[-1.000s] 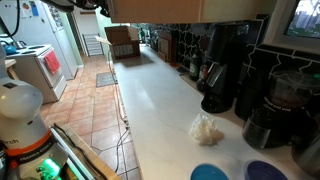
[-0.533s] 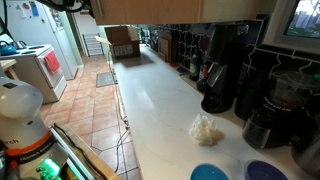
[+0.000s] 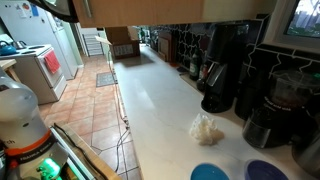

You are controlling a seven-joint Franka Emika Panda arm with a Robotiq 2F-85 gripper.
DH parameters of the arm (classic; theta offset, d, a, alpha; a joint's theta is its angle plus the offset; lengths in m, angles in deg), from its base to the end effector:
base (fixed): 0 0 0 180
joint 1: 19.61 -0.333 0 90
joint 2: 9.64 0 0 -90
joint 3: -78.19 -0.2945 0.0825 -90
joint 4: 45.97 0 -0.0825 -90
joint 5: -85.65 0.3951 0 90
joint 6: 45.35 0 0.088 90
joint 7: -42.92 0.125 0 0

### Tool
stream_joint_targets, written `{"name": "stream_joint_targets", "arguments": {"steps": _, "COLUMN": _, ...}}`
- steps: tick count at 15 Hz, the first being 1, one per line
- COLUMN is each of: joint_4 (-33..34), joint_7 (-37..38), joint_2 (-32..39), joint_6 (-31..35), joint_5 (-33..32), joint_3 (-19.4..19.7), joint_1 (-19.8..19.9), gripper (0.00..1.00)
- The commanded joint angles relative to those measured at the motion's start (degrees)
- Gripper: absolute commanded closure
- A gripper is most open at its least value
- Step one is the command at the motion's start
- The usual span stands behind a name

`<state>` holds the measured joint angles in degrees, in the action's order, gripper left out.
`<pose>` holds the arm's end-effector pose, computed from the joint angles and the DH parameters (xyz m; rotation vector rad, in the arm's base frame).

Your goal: Pull open the far right top cabinet door

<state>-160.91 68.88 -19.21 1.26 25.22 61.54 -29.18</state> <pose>0.4089 0.0644 0.5491 1.6867 -0.2965 -0.3623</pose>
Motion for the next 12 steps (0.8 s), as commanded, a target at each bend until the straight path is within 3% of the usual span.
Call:
{"name": "stream_joint_targets", "arguments": {"steps": 1, "joint_4": -7.47, "joint_7": 7.64, "joint_2": -4.45, "joint_6": 0.00, "joint_5": 4.28, "joint_3": -2.80, "joint_1": 7.73, "gripper": 0.00}}
{"name": "stream_joint_targets", "arguments": {"steps": 5, "joint_4": -12.52, "joint_7": 17.28, "joint_2": -7.18, "joint_6": 0.00, "joint_5": 8.99, "joint_3": -6.90, "joint_1": 17.18, "gripper": 0.00}}
{"name": "stream_joint_targets", "arguments": {"steps": 7, "joint_4": -13.75, "joint_7": 20.70, "joint_2": -8.20, "joint_6": -0.01, "joint_5": 11.84, "joint_3": -8.11, "joint_1": 19.65, "gripper": 0.00}}
{"name": "stream_joint_targets", "arguments": {"steps": 8, "joint_4": -11.45, "joint_7": 23.37, "joint_2": -8.06, "joint_6": 1.08, "joint_5": 14.05, "joint_3": -2.21, "joint_1": 11.77, "gripper": 0.00}}
{"name": "stream_joint_targets", "arguments": {"steps": 12, "joint_4": -3.71, "joint_7": 22.51, "joint_2": -8.01, "joint_6": 2.02, "joint_5": 19.40, "joint_3": -2.15, "joint_1": 6.97, "gripper": 0.00}}
